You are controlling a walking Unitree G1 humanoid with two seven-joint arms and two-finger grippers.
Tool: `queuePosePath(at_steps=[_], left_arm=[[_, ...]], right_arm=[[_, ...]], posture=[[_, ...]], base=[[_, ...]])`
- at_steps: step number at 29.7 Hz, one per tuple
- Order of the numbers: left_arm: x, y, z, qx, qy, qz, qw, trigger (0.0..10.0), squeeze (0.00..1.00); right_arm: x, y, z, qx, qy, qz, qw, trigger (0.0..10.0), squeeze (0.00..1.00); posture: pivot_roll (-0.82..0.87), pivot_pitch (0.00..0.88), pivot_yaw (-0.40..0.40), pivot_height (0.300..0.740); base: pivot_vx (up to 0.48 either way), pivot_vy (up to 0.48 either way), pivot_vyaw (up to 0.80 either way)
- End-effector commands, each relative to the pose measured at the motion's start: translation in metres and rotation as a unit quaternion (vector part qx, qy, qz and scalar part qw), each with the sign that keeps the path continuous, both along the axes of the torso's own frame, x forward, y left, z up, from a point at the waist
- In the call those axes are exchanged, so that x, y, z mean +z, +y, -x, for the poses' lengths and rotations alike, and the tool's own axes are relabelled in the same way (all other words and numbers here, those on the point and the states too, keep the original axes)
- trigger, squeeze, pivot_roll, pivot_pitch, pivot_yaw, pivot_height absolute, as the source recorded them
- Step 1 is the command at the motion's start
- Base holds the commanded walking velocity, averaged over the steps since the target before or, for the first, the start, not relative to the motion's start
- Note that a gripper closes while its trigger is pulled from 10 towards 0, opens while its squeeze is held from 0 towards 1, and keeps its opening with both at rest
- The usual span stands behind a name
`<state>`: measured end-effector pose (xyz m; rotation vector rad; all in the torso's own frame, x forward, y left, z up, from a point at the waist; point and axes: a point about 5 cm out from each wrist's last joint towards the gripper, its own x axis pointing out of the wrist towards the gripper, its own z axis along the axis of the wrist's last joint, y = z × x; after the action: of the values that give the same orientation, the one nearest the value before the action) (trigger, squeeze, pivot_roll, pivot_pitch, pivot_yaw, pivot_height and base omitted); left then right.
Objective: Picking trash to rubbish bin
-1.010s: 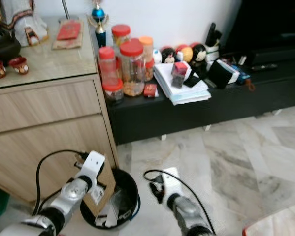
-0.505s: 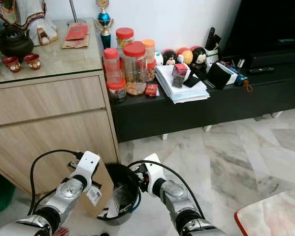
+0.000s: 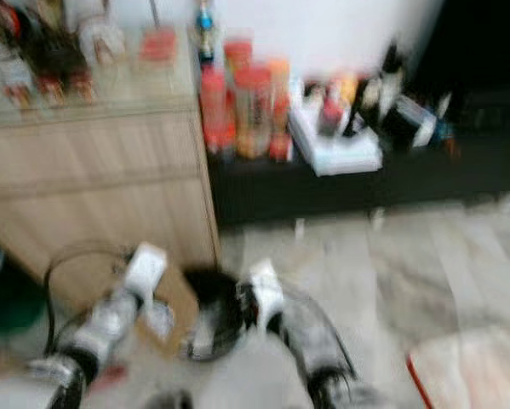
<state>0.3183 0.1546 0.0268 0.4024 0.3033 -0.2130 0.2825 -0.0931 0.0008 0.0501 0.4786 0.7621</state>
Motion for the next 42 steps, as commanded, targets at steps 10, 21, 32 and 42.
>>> queuePosePath(at_steps=[10,21,32,42], left_arm=[[0.007,0.005,-0.005,0.019,-0.018,-0.005,1.000,10.0,0.00],[0.010,0.008,-0.007,0.032,-0.027,-0.003,0.999,10.0,0.00],[0.011,0.009,-0.008,0.033,-0.028,-0.002,0.999,10.0,0.00],[0.015,0.012,-0.011,0.040,-0.033,-0.003,0.999,10.0,0.00]], right_arm=[[0.002,0.005,0.001,0.018,-0.012,-0.002,1.000,10.0,0.00],[0.004,0.007,0.000,0.026,-0.018,0.001,1.000,10.0,0.00],[0.005,0.009,0.000,0.028,-0.021,0.002,0.999,10.0,0.00],[0.012,0.015,-0.004,0.042,-0.036,-0.008,0.998,10.0,0.00]], posture=[[0.00,0.135,-0.055,0.740],[0.01,0.133,-0.059,0.740],[0.01,0.127,-0.055,0.740],[0.00,0.132,-0.058,0.740]], base=[[0.000,0.000,0.00],[0.103,0.000,0.00],[0.114,0.000,0.00],[0.065,0.000,0.00]])
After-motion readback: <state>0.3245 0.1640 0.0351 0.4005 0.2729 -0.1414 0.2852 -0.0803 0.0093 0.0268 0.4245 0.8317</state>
